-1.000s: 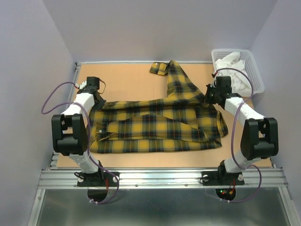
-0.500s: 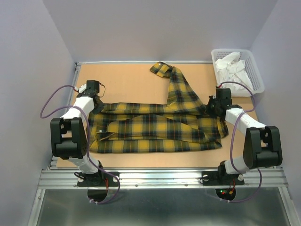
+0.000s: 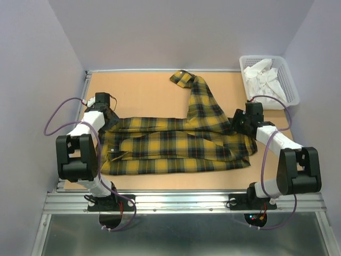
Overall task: Fold and stack the long sleeve shirts
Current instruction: Fold the shirt
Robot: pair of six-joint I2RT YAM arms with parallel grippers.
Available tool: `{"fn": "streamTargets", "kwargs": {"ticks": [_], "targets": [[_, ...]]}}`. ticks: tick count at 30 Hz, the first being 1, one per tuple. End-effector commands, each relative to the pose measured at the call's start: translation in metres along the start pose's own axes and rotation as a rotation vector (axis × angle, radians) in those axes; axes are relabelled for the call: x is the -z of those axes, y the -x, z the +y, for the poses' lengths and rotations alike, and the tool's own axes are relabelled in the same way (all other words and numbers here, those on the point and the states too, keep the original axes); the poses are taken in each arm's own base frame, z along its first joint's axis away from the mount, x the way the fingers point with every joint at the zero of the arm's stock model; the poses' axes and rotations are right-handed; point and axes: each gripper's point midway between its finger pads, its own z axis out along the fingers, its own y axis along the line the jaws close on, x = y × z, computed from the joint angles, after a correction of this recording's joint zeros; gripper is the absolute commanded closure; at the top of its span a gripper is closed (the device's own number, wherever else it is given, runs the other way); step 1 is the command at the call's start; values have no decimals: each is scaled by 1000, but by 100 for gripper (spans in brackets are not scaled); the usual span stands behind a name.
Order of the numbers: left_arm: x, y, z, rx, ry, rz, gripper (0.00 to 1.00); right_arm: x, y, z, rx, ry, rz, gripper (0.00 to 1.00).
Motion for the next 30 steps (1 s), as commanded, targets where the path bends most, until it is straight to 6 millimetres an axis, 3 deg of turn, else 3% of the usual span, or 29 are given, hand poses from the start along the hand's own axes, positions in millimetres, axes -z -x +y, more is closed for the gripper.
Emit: {"fn": "streamTargets", "kwargs": {"ticks": [1, 2, 3, 6, 8, 11, 13, 14, 18, 20, 23, 30], "targets": [[44, 37, -5, 8, -81, -126, 20, 31, 56, 21, 9, 73, -175, 42], [56, 45, -6, 5, -104, -158, 9, 37, 60, 31, 19, 122, -173, 39], [69, 54, -9, 6, -130, -190, 5, 41, 64, 37, 29, 146, -178, 33], [85, 66, -19, -8, -182, -217, 4, 53, 82, 60, 41, 242, -190, 27], [89, 67, -29, -18, -229, -209, 4, 53, 82, 74, 40, 303, -161, 27], [88, 52, -60, -55, -342, -139, 9, 53, 94, 95, 15, 373, -144, 27], [80, 46, -67, -64, -351, -106, 12, 47, 94, 99, 9, 377, -127, 27], [74, 30, -79, -103, -363, -68, 14, 43, 92, 100, 6, 375, -116, 27], [57, 5, -103, -154, -377, -18, 27, 22, 78, 105, -16, 400, -53, 36], [43, -8, -104, -155, -350, 15, 33, 8, 62, 102, -31, 398, -10, 40], [24, -25, -90, -146, -283, 60, 38, -10, 35, 84, -69, 334, 42, 48], [1, -70, -35, -117, -169, 142, 41, -26, -28, 38, -99, 179, 130, 67]]}}
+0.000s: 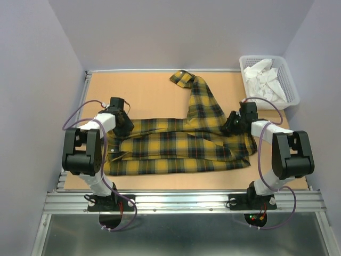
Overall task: Fold and stack the long sleeve shirts
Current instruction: Fold the shirt
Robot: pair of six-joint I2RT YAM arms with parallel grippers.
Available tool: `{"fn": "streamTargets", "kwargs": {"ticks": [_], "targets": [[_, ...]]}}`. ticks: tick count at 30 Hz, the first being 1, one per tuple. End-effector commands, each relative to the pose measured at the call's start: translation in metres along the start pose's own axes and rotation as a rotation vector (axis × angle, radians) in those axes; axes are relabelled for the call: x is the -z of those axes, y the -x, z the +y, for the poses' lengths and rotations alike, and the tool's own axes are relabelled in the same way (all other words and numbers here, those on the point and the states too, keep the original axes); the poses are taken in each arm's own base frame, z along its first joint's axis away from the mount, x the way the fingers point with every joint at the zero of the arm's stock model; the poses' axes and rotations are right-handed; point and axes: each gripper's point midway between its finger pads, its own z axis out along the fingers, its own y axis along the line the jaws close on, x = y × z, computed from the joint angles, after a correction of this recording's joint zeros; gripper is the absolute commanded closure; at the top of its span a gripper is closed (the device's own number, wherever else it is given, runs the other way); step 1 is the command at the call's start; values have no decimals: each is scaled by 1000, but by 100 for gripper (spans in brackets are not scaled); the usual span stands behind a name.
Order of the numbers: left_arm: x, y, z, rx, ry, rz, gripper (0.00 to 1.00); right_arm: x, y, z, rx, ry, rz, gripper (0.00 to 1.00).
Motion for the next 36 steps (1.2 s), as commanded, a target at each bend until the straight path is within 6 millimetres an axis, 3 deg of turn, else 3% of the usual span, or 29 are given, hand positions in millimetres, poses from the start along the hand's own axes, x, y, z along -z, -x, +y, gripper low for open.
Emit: {"fn": "streamTargets", "kwargs": {"ticks": [1, 3, 6, 12, 13, 14, 16, 19, 20, 22, 26, 27, 28, 30, 33, 34, 35, 36], "targets": [[1, -18, 29, 46, 47, 18, 41, -2, -18, -25, -14, -90, -18, 70], [-1, -25, 36, 55, 56, 37, 41, -1, -30, -38, -29, -132, -6, 74], [0, -31, 47, 70, 74, 53, 42, 1, -33, -44, -28, -158, -14, 75], [16, -10, 57, 92, 99, -12, 41, 11, -5, -34, 23, -149, -91, 71], [22, 0, 54, 88, 93, -36, 40, 16, 8, -23, 43, -122, -120, 69], [24, 4, 53, 84, 96, -46, 39, 18, 14, -17, 61, -107, -129, 67], [31, 16, 48, 65, 80, -71, 34, 26, 36, 3, 127, -50, -165, 52], [39, 29, 40, 36, 57, -99, 17, 31, 61, 23, 200, 5, -200, 36], [41, 33, 38, 32, 49, -108, 9, 31, 79, 37, 217, 38, -222, 33], [45, 40, 34, 13, 37, -126, 3, 28, 94, 51, 249, 76, -230, 24], [56, 54, 32, -47, 25, -177, 1, 14, 132, 82, 308, 164, -246, 18], [58, 56, 32, -67, 23, -185, 1, -1, 133, 81, 314, 164, -224, 17], [62, 57, 31, -110, 10, -192, 1, 1, 154, 94, 344, 189, -261, 16], [66, 55, 24, -136, -34, -189, 1, -8, 169, 103, 370, 209, -274, 16], [73, 53, 13, -164, -117, -209, 1, -30, 194, 117, 389, 253, -285, 16], [72, 51, 14, -168, -120, -216, 1, -51, 191, 111, 379, 251, -256, 16], [76, 53, 13, -168, -131, -235, 1, -49, 208, 126, 394, 289, -287, 16], [76, 53, 14, -173, -137, -248, 1, -70, 204, 119, 377, 292, -254, 16]]}}
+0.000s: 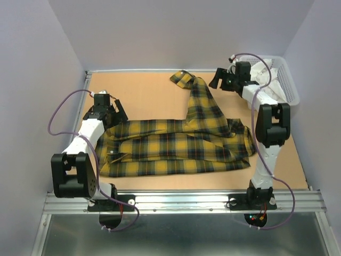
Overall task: Fold and stack the long sleeve shirts
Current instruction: Fold the shirt
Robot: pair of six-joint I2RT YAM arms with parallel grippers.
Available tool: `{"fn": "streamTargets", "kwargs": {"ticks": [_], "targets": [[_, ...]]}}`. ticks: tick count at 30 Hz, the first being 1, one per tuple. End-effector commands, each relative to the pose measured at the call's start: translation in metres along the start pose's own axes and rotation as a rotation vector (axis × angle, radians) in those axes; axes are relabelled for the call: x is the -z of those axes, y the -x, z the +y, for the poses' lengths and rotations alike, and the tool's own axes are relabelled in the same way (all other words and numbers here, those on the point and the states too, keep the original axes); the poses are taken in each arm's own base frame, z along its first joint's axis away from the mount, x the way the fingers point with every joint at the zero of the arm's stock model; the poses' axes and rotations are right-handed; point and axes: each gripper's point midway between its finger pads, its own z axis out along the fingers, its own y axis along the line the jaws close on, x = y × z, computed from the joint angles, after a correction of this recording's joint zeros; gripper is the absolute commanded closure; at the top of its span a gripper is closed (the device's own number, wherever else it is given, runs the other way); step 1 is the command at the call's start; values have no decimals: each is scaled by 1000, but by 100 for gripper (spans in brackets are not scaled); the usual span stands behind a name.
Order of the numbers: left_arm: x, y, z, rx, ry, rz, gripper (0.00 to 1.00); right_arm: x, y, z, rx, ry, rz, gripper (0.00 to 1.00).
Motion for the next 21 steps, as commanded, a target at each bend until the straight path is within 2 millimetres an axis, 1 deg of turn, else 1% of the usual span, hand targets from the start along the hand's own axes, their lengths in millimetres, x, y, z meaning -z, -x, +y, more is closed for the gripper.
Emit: {"fn": "streamTargets", "kwargs": {"ticks": [1, 2, 3, 4, 5, 6, 7, 8, 9, 11, 12, 14, 15, 17, 19, 20, 21], "targets": [[16, 15, -9, -52, -78, -97, 1, -31, 30, 15, 42, 108, -43, 16], [17, 14, -8, -52, -79, -103, 1, -34, 44, 20, 48, 134, -67, 16], [19, 16, -15, -59, -119, -113, 1, -41, 44, 19, 41, 144, -64, 16], [22, 13, -16, -68, -136, -120, 1, -55, 33, 12, 21, 147, -39, 16], [23, 13, -16, -67, -144, -127, 1, -62, 30, 12, 15, 157, -31, 16], [24, 15, -19, -68, -160, -143, 1, -65, 37, 17, 15, 183, -42, 16], [23, 10, -17, -70, -160, -140, 1, -69, 35, 15, 10, 185, -38, 16], [26, 10, -18, -68, -171, -154, 1, -74, 32, 14, 7, 190, -32, 15], [25, 7, -18, -71, -181, -155, 1, -82, 25, 13, 3, 191, -21, 15], [26, 5, -18, -74, -191, -163, 1, -89, 18, 11, 1, 197, -7, 15], [26, 4, -18, -75, -192, -166, 2, -96, 8, 9, -5, 209, 13, 15], [23, -1, -14, -75, -180, -161, 2, -101, 2, 12, -1, 223, 25, 15], [20, -5, -11, -71, -168, -157, 2, -106, -7, 15, -2, 238, 46, 15], [18, -7, -8, -71, -155, -156, 2, -110, -15, 16, -5, 244, 61, 16], [15, -9, -2, -67, -128, -161, 2, -114, -24, 21, -4, 259, 79, 18], [12, -14, 1, -68, -116, -152, 2, -117, -31, 21, -6, 262, 92, 20], [11, -14, 2, -71, -112, -151, 2, -119, -37, 24, -3, 266, 104, 26]]}}
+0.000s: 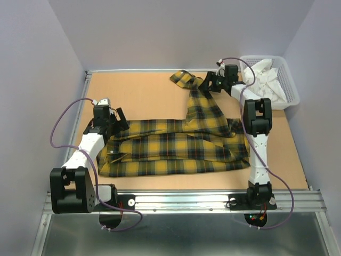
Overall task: Fold and stack the long sleeve shirts
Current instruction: Fold the shirt
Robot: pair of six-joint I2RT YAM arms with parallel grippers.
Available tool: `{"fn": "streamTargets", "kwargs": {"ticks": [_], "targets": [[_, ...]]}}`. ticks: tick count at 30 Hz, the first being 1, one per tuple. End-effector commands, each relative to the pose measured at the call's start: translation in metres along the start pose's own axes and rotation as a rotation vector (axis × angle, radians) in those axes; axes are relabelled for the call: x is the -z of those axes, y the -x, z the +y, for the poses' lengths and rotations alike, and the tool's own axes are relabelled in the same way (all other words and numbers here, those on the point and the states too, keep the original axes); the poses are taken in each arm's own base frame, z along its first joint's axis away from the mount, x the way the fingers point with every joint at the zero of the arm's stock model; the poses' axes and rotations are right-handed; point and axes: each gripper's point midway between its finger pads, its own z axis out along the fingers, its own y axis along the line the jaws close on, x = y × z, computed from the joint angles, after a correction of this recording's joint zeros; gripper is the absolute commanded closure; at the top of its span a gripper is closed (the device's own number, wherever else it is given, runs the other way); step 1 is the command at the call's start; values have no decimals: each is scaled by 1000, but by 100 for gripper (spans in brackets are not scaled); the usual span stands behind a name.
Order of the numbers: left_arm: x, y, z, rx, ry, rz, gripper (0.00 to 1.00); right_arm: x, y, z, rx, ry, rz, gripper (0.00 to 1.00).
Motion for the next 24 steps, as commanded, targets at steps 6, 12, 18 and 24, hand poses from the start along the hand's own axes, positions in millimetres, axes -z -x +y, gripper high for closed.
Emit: {"fn": "streamTargets", "kwargs": {"ticks": [6, 12, 18, 24], "targets": [[0, 21, 7, -19, 40, -95, 2, -22, -17, 32, 40, 82, 38, 73], [5, 27, 6, -11, 39, -119, 2, -3, 14, 55, 91, 89, -19, 99], [9, 29, 5, 23, 40, -130, 3, 47, 37, 101, 137, 127, -59, 99], [12, 27, 8, 78, 68, -123, 3, 103, 0, 158, 155, 176, -10, 99]]}}
